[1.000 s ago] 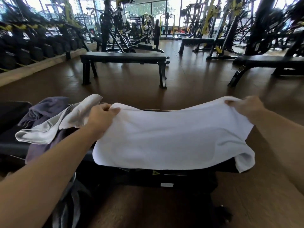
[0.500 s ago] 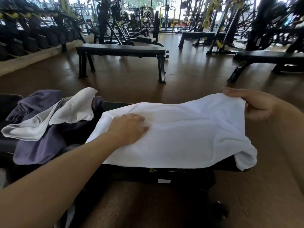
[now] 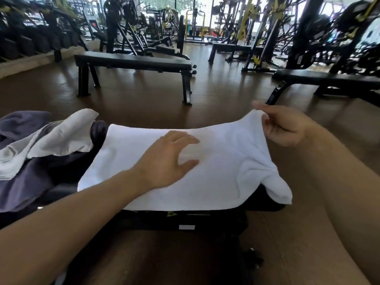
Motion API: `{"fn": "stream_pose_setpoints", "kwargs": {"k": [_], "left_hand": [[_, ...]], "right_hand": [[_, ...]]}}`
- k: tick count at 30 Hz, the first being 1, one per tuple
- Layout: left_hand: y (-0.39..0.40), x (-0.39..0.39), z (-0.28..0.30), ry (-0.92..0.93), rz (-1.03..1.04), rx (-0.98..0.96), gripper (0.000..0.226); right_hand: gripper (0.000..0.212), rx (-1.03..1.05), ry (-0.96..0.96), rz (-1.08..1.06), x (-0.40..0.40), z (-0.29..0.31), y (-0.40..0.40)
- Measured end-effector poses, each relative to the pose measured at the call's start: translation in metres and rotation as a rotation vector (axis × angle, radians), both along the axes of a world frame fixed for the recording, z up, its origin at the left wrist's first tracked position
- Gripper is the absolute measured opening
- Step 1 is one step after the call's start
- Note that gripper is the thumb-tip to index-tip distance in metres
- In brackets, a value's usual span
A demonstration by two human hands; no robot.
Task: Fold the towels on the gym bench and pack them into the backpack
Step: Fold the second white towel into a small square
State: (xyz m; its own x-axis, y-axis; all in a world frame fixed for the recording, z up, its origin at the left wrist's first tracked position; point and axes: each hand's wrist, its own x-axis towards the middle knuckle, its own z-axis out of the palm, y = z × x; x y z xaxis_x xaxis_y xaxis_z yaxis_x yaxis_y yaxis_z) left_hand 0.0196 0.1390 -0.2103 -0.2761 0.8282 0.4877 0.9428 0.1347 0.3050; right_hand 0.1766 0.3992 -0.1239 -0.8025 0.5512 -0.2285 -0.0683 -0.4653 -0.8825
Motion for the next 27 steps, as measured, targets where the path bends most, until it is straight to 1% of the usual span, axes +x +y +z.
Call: {"fn": "stream_pose_setpoints", "kwargs": {"k": [2, 3, 5, 7, 9, 11, 13, 16, 19, 21, 23, 25, 26, 27], "left_hand": [[0.014, 0.052, 0.004, 0.070, -0.222, -0.036, 0.053], [0.022, 0.075, 0.003, 0.113, -0.298, -0.058, 0.057], [0.040, 0.108, -0.001, 0.189, -0.373, -0.095, 0.068], [0.058, 0.127, -0.005, 0.224, -0.340, -0.146, 0.076], [0.074, 0.137, -0.011, 0.264, -0.271, -0.224, 0.076], [0.083, 0.139, -0.018, 0.284, -0.188, -0.295, 0.069], [0.089, 0.141, -0.022, 0.320, -0.103, -0.318, 0.053], [0.096, 0.146, -0.030, 0.349, 0.015, -0.278, 0.041], [0.104, 0.150, -0.032, 0.362, 0.067, -0.246, 0.033], [0.108, 0.150, -0.026, 0.294, 0.082, -0.225, 0.031], [0.111, 0.150, -0.018, 0.294, 0.101, -0.194, 0.032], [0.115, 0.149, -0.012, 0.268, 0.088, -0.160, 0.044], [0.119, 0.147, -0.009, 0.234, 0.087, -0.181, 0.049], [0.122, 0.147, -0.006, 0.203, 0.094, -0.233, 0.046]], "right_hand": [[0.008, -0.048, 0.076, -0.045, -0.010, 0.000, -0.006], [0.008, -0.051, 0.098, -0.067, -0.014, -0.003, -0.007], [0.009, 0.018, 0.063, -0.111, -0.021, -0.017, -0.006], [0.012, 0.093, -0.016, -0.157, -0.025, -0.040, 0.001], [0.015, 0.092, -0.089, -0.196, -0.021, -0.062, 0.010], [0.014, 0.072, -0.105, -0.238, -0.016, -0.073, 0.017], [0.013, 0.037, -0.073, -0.301, -0.010, -0.079, 0.027], [0.013, 0.004, -0.097, -0.397, -0.005, -0.087, 0.040], [0.017, -0.034, -0.143, -0.460, 0.003, -0.096, 0.051], [0.022, -0.063, -0.148, -0.525, 0.011, -0.100, 0.057], [0.026, -0.114, -0.108, -0.546, 0.019, -0.103, 0.061], [0.022, -0.170, -0.056, -0.531, 0.024, -0.106, 0.063], [0.018, -0.177, -0.043, -0.509, 0.026, -0.106, 0.061], [0.014, -0.177, -0.043, -0.493, 0.028, -0.107, 0.061]]}}
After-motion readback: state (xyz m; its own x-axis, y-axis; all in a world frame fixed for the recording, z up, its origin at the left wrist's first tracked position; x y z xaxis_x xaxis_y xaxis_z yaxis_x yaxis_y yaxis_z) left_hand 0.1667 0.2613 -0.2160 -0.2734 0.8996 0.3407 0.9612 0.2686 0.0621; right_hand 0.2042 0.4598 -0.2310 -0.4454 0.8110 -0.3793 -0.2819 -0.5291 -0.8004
